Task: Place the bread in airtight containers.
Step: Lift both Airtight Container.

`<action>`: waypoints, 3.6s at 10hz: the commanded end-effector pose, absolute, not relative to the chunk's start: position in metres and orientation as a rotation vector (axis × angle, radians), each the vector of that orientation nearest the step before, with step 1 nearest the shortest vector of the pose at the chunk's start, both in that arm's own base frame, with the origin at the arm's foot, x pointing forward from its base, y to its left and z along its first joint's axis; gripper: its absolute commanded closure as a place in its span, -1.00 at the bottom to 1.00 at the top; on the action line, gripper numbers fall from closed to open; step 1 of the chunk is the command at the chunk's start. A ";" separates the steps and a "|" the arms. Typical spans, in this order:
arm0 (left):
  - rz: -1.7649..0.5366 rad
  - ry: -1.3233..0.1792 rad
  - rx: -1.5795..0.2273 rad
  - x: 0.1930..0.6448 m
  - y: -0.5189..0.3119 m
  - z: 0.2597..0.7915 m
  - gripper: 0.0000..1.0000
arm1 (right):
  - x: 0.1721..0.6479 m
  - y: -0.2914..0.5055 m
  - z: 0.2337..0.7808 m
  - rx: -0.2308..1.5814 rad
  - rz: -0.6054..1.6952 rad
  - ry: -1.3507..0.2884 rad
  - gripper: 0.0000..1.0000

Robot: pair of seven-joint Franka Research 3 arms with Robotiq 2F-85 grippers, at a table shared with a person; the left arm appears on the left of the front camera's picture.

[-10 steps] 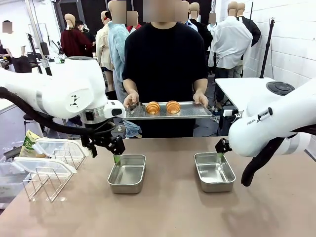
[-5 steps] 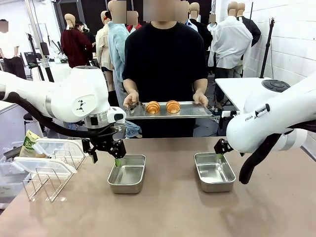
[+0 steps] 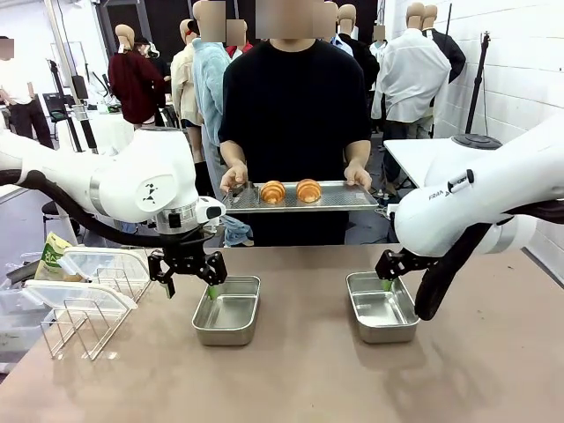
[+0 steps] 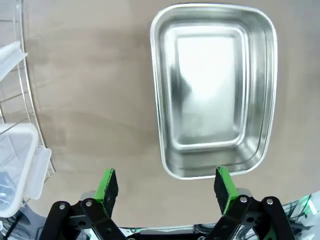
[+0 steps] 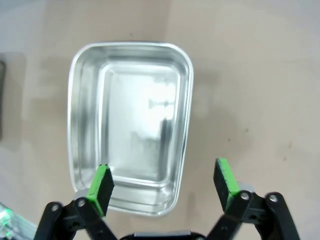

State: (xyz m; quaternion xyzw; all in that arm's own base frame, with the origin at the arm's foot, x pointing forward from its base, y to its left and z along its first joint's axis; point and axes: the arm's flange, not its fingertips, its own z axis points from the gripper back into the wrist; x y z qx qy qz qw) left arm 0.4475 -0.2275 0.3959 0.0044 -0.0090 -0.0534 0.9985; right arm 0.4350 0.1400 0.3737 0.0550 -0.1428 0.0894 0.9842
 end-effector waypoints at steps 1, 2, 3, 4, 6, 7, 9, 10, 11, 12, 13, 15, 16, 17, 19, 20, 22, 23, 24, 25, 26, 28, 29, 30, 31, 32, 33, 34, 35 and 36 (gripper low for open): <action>-0.013 -0.018 -0.015 0.469 -0.234 0.390 -1.00 | 0.448 0.144 0.366 0.076 0.129 -0.276 -1.00; 0.011 -0.018 -0.027 0.474 -0.234 0.385 -1.00 | 0.450 0.142 0.358 0.063 0.102 -0.267 -1.00; 0.032 -0.006 -0.013 0.481 -0.233 0.379 -1.00 | 0.455 0.137 0.349 0.065 0.082 -0.252 -1.00; 0.043 -0.001 0.011 0.483 -0.232 0.376 -1.00 | 0.459 0.136 0.342 0.062 0.066 -0.240 -1.00; 0.083 0.003 0.015 0.488 -0.231 0.368 -1.00 | 0.468 0.134 0.331 0.042 0.041 -0.227 -1.00; 0.101 0.003 0.010 0.492 -0.230 0.364 -1.00 | 0.472 0.135 0.327 0.035 0.039 -0.221 -1.00; 0.103 0.002 0.011 0.497 -0.228 0.352 -1.00 | 0.477 0.136 0.321 0.033 0.030 -0.198 -1.00; 0.106 0.017 0.002 0.499 -0.227 0.346 -1.00 | 0.478 0.136 0.319 0.031 0.025 -0.192 -1.00; 0.106 0.024 -0.005 0.502 -0.227 0.338 -1.00 | 0.481 0.135 0.317 0.030 0.021 -0.188 -1.00; 0.086 0.017 -0.011 0.502 -0.228 0.332 -1.00 | 0.481 0.135 0.315 0.033 0.021 -0.180 -1.00; 0.081 0.011 -0.009 0.501 -0.228 0.329 -1.00 | 0.481 0.136 0.314 0.034 0.016 -0.174 -1.00; 0.065 -0.003 -0.002 0.502 -0.228 0.324 -1.00 | 0.486 0.138 0.309 0.032 0.009 -0.164 -1.00; 0.055 -0.016 0.000 0.502 -0.228 0.323 -1.00 | 0.488 0.139 0.308 0.035 0.009 -0.168 -1.00; 0.036 -0.026 -0.014 0.501 -0.228 0.323 -1.00 | 0.488 0.139 0.306 0.035 0.022 -0.157 -0.93; 0.012 0.004 -0.024 0.500 -0.228 0.324 -0.26 | 0.489 0.137 0.305 0.027 0.000 -0.137 -0.20; 0.017 0.007 -0.021 0.501 -0.227 0.323 0.12 | 0.489 0.137 0.305 0.025 -0.003 -0.141 0.16; 0.017 0.012 -0.024 0.501 -0.227 0.323 0.87 | 0.489 0.137 0.305 0.023 -0.009 -0.141 0.88; 0.017 0.012 -0.021 0.501 -0.227 0.322 1.00 | 0.490 0.137 0.306 0.023 -0.010 -0.141 1.00; 0.022 0.015 -0.019 0.501 -0.226 0.322 1.00 | 0.491 0.138 0.306 0.023 -0.008 -0.139 1.00; 0.025 0.030 -0.024 0.501 -0.224 0.320 1.00 | 0.490 0.138 0.305 0.025 -0.009 -0.136 1.00; 0.025 0.027 -0.019 0.501 -0.223 0.320 1.00 | 0.490 0.138 0.305 0.023 -0.013 -0.133 1.00; 0.024 0.028 -0.013 0.501 -0.223 0.320 1.00 | 0.490 0.139 0.305 0.026 -0.012 -0.130 1.00; 0.023 0.033 -0.009 0.501 -0.223 0.320 1.00 | 0.489 0.139 0.305 0.029 -0.012 -0.130 1.00; 0.031 0.047 -0.012 0.500 -0.223 0.321 1.00 | 0.489 0.139 0.305 0.027 -0.011 -0.129 1.00; 0.033 0.049 -0.012 0.500 -0.222 0.321 1.00 | 0.488 0.139 0.305 0.031 -0.011 -0.128 1.00; 0.035 0.051 -0.007 0.499 -0.222 0.323 1.00 | 0.488 0.139 0.305 0.030 -0.019 -0.125 1.00; 0.025 0.048 0.000 0.496 -0.221 0.329 1.00 | 0.485 0.137 0.309 0.044 -0.025 -0.127 1.00; 0.015 0.050 -0.006 0.491 -0.220 0.340 1.00 | 0.480 0.135 0.316 0.062 -0.034 -0.130 1.00; 0.007 0.038 -0.015 0.485 -0.218 0.356 1.00 | 0.472 0.133 0.330 0.068 -0.040 -0.138 1.00; 0.001 0.017 -0.024 0.479 -0.215 0.375 1.00 | 0.462 0.131 0.347 0.076 -0.042 -0.143 1.00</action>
